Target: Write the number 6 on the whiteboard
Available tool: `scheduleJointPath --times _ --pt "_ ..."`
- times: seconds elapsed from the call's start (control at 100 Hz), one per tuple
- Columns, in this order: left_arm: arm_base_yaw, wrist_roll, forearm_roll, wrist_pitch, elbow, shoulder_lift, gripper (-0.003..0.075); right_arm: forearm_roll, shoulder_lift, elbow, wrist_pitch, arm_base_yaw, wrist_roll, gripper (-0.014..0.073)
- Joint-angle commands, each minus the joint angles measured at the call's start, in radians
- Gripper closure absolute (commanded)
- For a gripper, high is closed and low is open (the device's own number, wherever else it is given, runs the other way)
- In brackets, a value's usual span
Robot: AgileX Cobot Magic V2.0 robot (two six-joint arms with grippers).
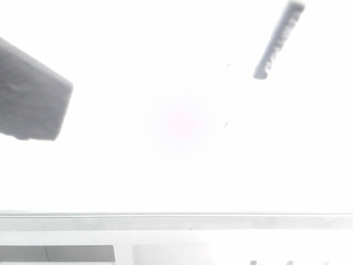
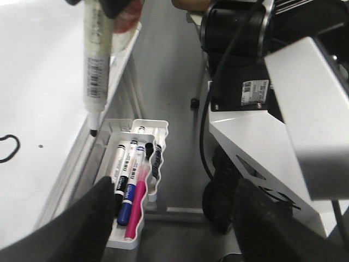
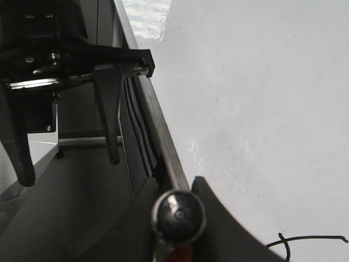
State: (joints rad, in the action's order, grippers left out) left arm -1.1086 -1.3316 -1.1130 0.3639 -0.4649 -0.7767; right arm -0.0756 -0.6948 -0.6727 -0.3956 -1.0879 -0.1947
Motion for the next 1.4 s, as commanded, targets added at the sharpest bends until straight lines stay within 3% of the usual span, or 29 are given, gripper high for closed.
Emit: scheduleJointPath --times 0.0,0.62,1.0,1.39 --pt "-0.006 0.008 -0.042 -0.051 -0.024 0.013 0.0281 -0.011 0.004 -0.035 0.085 -0.003 -0.006 0.0639" --pt "-0.006 -0.008 -0.184 -0.13 -0.036 -0.139 0.0281 0.097 -0.047 -0.035 0.075 -0.003 -0.006 0.0639" --pt "-0.006 -0.263 -0.442 -0.105 -0.068 -0.157 0.0282 0.133 -0.047 -0.035 0.081 -0.003 -0.006 0.0639" --pt "-0.006 -0.275 -0.444 -0.036 -0.086 -0.261 0.0282 0.242 -0.104 -0.035 0.1 -0.007 -0.006 0.0639"
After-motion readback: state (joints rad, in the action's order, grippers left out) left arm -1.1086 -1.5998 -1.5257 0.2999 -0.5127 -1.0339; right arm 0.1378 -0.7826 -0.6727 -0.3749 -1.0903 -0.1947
